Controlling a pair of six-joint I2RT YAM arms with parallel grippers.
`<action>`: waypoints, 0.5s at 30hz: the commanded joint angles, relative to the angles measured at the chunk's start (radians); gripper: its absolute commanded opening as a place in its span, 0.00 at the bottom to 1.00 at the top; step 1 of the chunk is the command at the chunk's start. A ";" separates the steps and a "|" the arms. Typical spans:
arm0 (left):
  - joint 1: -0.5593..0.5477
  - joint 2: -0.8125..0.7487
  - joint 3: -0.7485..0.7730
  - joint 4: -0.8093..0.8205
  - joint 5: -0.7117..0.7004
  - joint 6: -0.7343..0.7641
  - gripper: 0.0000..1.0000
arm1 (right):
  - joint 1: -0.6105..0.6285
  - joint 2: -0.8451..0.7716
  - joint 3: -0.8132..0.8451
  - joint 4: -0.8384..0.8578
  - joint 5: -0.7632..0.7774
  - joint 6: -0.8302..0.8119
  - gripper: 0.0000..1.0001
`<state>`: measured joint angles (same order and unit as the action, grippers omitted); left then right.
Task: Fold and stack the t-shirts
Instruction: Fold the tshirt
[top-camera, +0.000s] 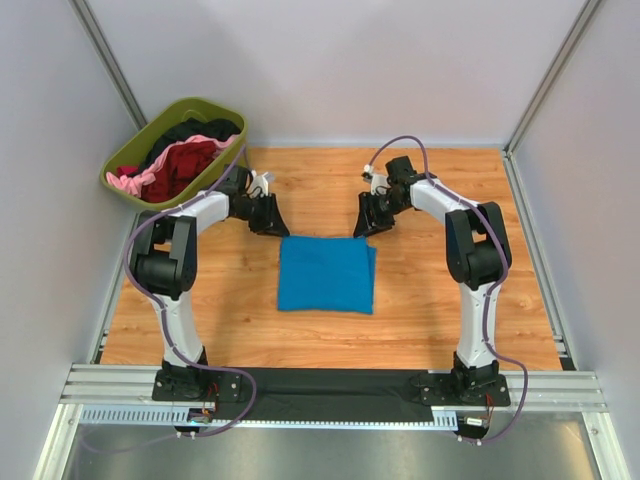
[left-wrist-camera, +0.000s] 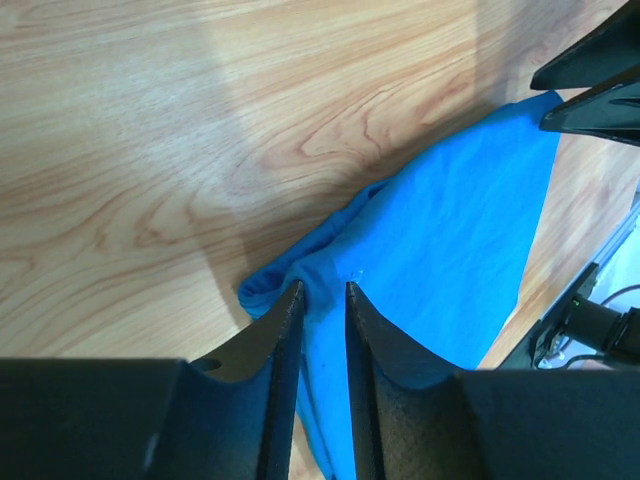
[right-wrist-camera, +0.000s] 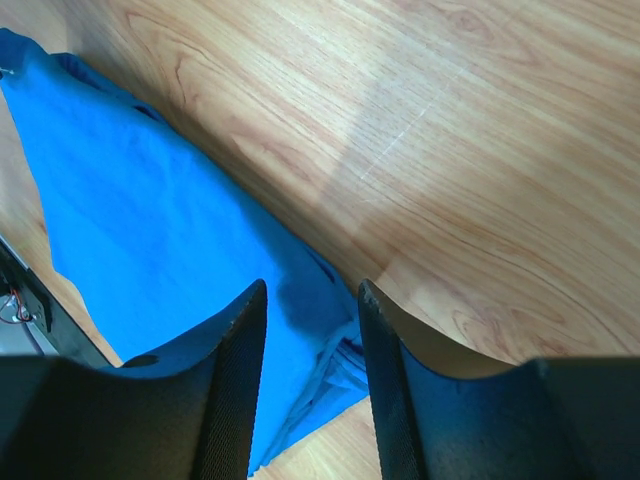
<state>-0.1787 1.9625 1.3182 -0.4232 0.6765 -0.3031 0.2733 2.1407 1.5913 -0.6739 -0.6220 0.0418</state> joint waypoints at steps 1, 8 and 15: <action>-0.001 0.015 0.035 0.041 0.052 0.033 0.30 | -0.002 -0.013 0.013 0.023 -0.027 -0.029 0.43; -0.018 0.030 0.033 0.029 0.066 0.051 0.36 | -0.003 -0.067 -0.051 0.045 -0.033 -0.037 0.47; -0.021 0.039 0.039 0.027 0.060 0.059 0.17 | -0.006 -0.077 -0.056 0.051 -0.005 -0.034 0.23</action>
<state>-0.1928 2.0010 1.3216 -0.4225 0.7082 -0.2874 0.2714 2.1319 1.5368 -0.6670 -0.6292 0.0227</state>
